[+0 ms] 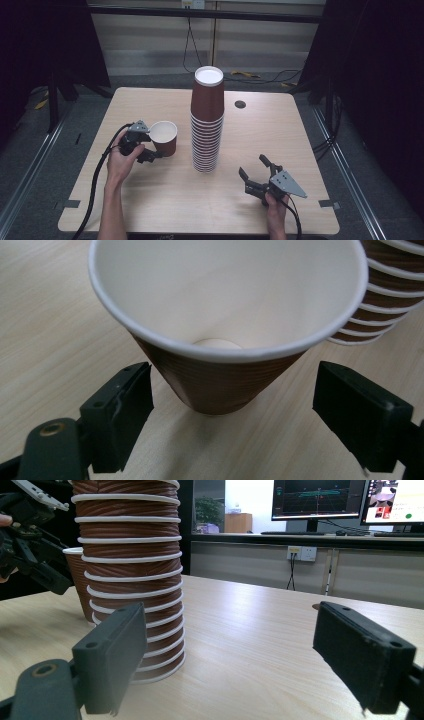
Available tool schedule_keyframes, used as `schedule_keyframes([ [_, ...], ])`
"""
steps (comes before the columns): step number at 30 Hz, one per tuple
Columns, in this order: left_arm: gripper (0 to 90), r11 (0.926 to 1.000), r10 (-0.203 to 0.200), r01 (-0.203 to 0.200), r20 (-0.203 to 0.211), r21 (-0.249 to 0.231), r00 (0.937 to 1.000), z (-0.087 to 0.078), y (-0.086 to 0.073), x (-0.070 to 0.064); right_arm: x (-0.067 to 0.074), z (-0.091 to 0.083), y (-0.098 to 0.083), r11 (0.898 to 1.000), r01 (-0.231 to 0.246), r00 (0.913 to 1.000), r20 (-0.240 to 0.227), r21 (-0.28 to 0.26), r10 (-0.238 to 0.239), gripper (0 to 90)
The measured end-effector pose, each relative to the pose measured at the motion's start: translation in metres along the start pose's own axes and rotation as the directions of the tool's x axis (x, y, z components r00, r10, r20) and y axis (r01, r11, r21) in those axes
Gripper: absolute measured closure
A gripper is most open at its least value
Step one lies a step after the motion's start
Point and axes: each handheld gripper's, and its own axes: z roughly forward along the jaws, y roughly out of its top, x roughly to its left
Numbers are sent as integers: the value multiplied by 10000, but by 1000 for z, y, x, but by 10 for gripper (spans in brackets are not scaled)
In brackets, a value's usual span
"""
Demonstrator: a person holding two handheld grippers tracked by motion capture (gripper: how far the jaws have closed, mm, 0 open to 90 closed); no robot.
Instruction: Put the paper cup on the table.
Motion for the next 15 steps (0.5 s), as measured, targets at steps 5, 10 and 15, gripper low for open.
schedule_keyframes([
  [5,159,9972,-244,237,-96,-711,9997,-8,-7,-5,0,0,0,10000,0,10000,2,2,0,136],
  [10,161,9907,-354,300,-385,-1325,9986,-13,-11,-12,0,0,0,10000,1,10000,6,-1,-1,136],
  [15,171,9815,-573,442,-654,-1865,9962,-16,-18,-22,0,0,0,10000,1,10000,18,2,-1,135],
])
